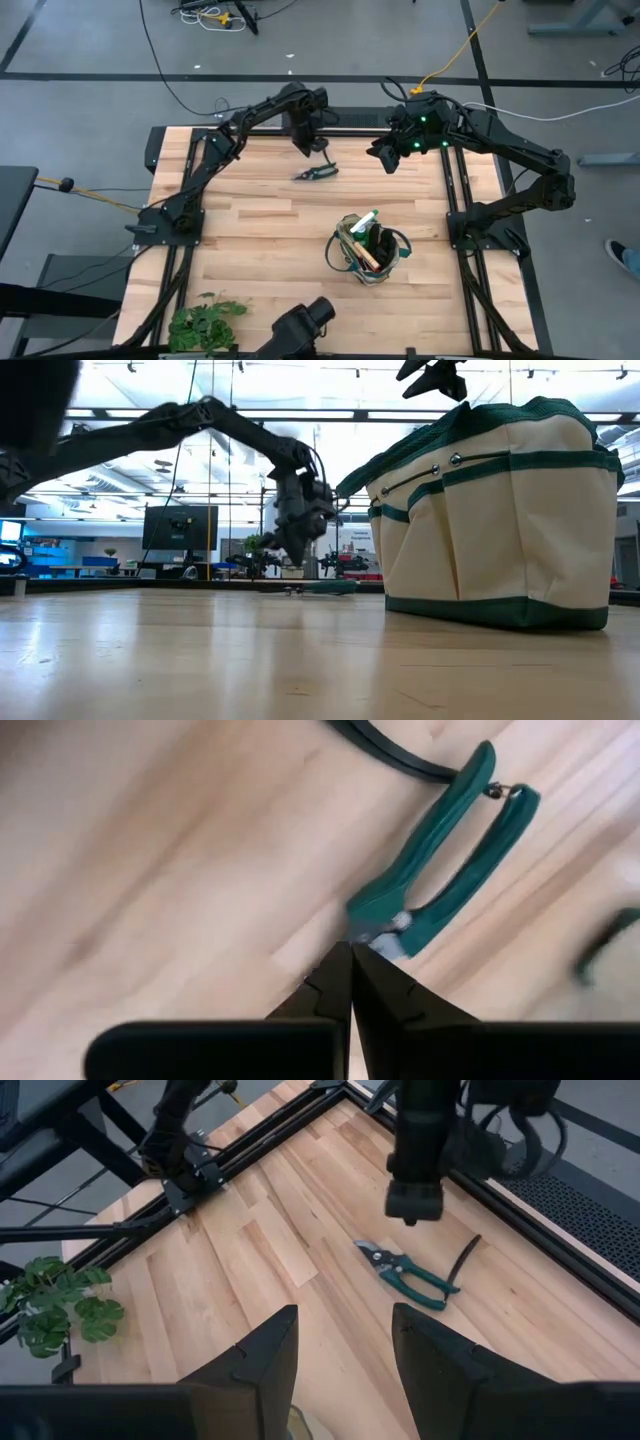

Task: Pick & Place Garden tools in Gardening bag
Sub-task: Put the green shear scissors into the green gardening bag

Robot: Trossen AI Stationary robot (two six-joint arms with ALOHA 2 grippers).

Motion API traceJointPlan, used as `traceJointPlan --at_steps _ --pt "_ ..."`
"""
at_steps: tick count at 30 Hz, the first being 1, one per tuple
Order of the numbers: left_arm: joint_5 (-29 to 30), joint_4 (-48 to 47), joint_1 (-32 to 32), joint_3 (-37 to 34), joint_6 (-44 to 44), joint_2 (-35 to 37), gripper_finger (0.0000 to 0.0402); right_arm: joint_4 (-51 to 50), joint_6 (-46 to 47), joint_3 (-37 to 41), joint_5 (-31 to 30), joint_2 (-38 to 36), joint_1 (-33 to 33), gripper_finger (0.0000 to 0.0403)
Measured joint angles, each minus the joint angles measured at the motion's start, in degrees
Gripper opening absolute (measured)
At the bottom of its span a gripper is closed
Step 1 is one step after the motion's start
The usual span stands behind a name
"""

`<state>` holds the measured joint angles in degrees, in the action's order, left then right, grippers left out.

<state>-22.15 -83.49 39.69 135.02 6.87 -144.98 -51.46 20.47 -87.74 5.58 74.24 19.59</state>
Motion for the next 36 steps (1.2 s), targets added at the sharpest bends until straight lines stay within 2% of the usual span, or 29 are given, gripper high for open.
traceJointPlan --at_steps 4,10,13,20,25,29,36 --pt "5.24 -0.17 -1.38 0.04 -6.32 1.46 0.0014 0.00 0.00 0.00 0.00 0.00 0.00 0.0165" --pt "5.94 0.86 -4.81 -0.46 -11.34 1.46 0.0035 0.00 0.06 0.00 0.02 0.00 0.00 0.0165" --pt "6.29 1.97 -6.11 -0.46 -12.41 1.48 0.0076 0.00 0.07 0.00 0.02 0.00 0.00 0.0165" --pt "8.03 3.67 -7.88 -0.46 -10.50 1.46 0.0199 0.00 0.04 0.00 0.00 0.00 -0.01 0.0165" --pt "8.44 5.13 -9.90 -0.48 -10.24 1.46 0.0251 0.01 0.04 0.00 0.01 0.00 0.00 0.0165" --pt "8.96 7.30 -11.83 -0.48 -11.22 1.46 0.0260 0.02 0.03 0.00 0.00 0.00 0.00 0.0165" --pt "10.58 8.96 -13.56 -0.48 -12.06 1.09 0.0247 0.02 0.04 0.00 0.02 0.00 -0.02 0.0165"
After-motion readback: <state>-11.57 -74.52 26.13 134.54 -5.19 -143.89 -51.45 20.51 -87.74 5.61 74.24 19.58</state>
